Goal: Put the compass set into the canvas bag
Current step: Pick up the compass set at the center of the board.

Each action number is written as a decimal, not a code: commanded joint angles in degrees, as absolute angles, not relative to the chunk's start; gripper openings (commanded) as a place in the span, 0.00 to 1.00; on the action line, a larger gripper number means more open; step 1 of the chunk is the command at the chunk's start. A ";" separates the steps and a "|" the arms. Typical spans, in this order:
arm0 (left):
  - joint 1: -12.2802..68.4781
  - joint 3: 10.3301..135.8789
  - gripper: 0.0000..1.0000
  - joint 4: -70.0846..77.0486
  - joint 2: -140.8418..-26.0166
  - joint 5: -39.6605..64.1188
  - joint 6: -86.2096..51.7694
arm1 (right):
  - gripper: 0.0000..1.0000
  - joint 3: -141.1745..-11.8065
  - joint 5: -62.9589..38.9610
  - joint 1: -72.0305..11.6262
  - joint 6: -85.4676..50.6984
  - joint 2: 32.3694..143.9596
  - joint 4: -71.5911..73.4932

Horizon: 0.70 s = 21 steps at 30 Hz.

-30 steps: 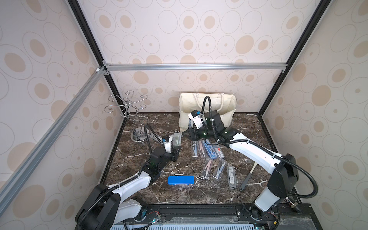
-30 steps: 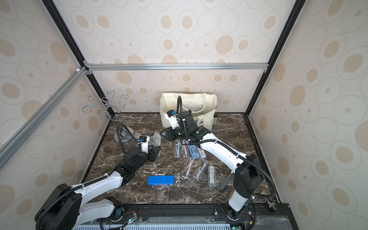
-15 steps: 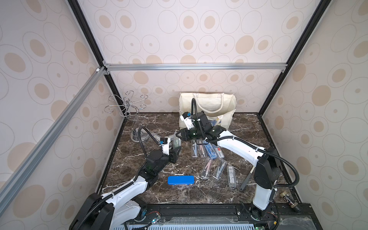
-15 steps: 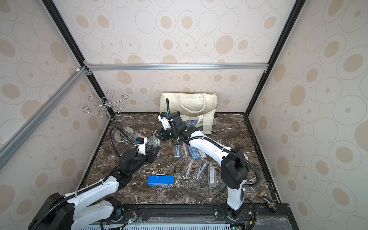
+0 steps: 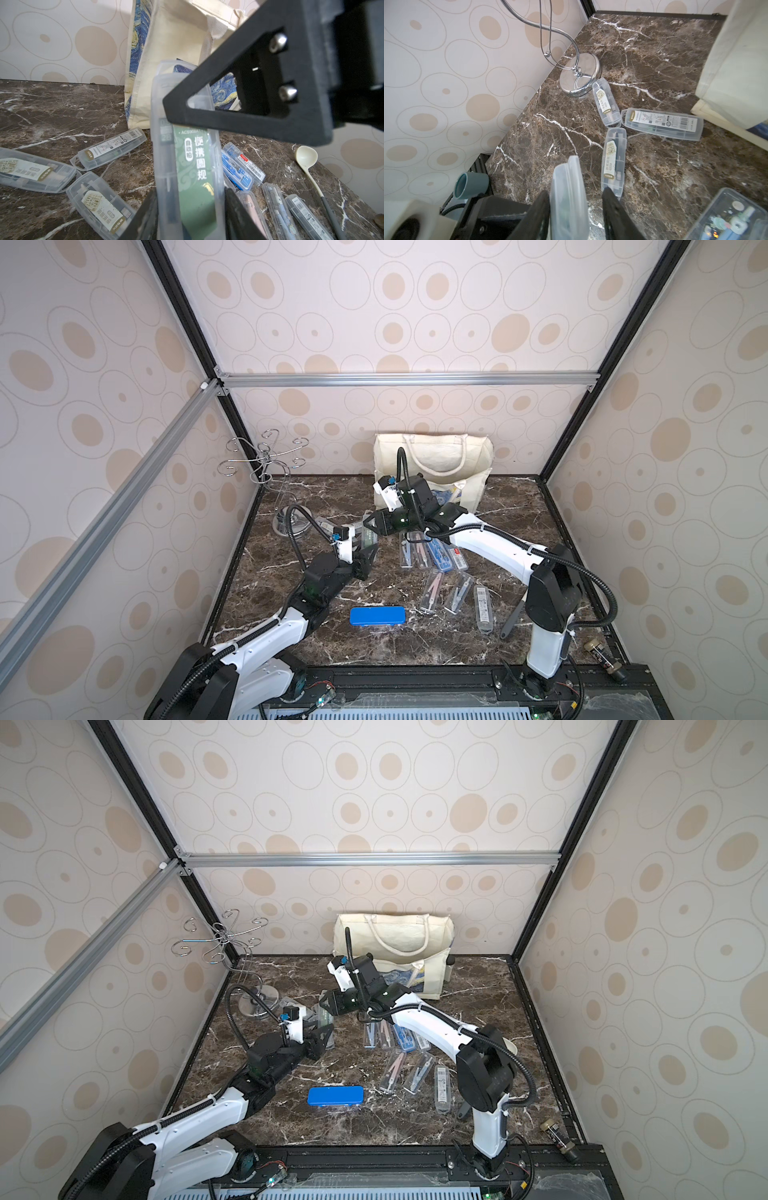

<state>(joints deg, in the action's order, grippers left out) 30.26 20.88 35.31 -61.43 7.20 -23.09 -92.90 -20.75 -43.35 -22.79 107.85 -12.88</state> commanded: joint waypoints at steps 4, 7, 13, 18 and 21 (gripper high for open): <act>30.53 21.19 0.44 38.92 -60.66 7.48 -23.29 | 0.31 -92.64 -24.28 -43.62 -25.31 108.98 -9.68; 30.57 21.20 0.44 39.02 -60.60 7.39 -23.22 | 0.20 -92.28 -24.70 -43.62 -25.69 108.98 -8.93; 30.52 21.23 0.47 38.94 -60.91 7.12 -23.03 | 0.15 -91.84 -24.53 -43.66 -25.89 108.81 -8.43; 30.57 20.91 1.00 38.22 -60.00 7.03 -22.34 | 0.15 -92.44 -23.22 -43.61 -24.51 108.64 -9.59; 30.59 20.78 1.00 36.20 -58.06 6.28 -21.00 | 0.15 -94.29 -20.94 -43.45 -22.33 108.20 -12.18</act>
<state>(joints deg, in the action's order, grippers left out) 30.30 20.80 36.03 -60.29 6.94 -22.90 -92.51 -23.09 -43.38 -24.27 108.20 -10.48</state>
